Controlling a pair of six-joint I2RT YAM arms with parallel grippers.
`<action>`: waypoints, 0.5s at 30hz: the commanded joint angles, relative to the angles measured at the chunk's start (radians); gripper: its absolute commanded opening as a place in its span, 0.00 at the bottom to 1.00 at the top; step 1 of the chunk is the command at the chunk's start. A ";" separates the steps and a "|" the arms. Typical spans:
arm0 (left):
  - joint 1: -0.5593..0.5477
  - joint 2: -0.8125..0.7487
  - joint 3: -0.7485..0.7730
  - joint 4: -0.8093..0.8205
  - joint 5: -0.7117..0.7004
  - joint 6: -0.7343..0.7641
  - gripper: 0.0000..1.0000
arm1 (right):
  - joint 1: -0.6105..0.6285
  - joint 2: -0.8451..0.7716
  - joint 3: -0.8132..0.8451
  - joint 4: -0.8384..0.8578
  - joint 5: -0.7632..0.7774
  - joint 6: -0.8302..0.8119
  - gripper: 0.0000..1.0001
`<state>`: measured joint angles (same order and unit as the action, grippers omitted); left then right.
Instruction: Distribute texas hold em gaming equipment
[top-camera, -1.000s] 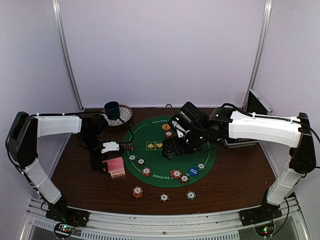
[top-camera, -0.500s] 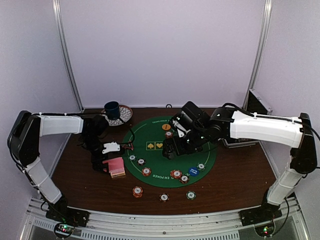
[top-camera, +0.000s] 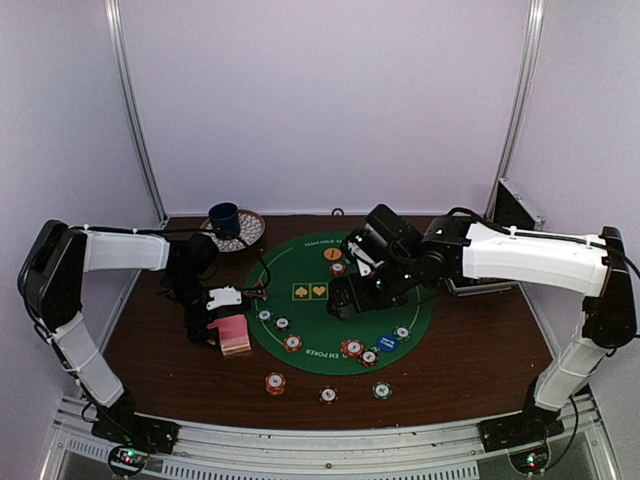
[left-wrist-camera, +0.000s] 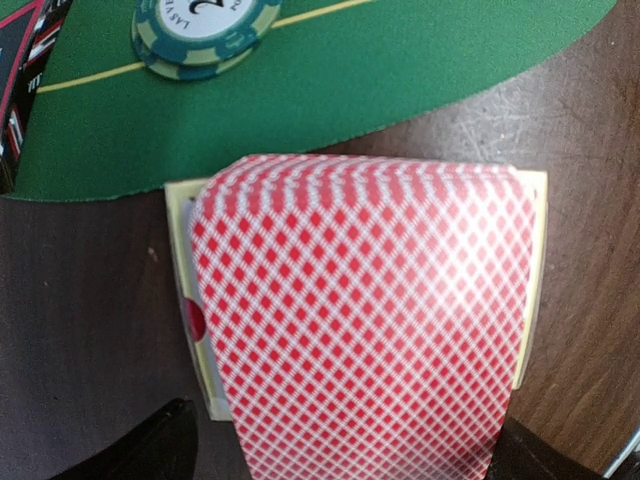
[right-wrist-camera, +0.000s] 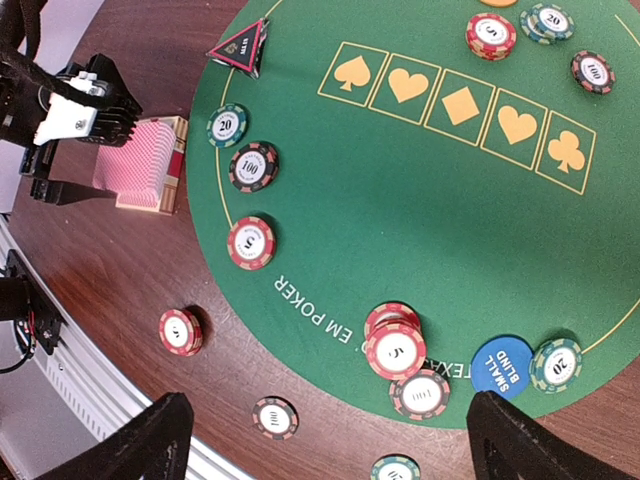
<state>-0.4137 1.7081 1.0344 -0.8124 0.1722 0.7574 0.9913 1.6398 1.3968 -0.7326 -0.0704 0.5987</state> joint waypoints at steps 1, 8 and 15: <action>-0.006 0.010 -0.022 0.040 -0.004 -0.001 0.98 | -0.005 -0.028 -0.012 0.009 0.011 0.008 1.00; -0.007 0.011 -0.042 0.053 0.001 0.010 0.97 | -0.011 -0.028 -0.018 0.013 0.010 0.011 0.99; -0.014 0.015 -0.055 0.075 -0.021 0.012 0.97 | -0.015 -0.039 -0.040 0.029 0.005 0.018 0.99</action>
<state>-0.4149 1.7100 0.9928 -0.7715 0.1699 0.7586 0.9836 1.6394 1.3735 -0.7246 -0.0708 0.6056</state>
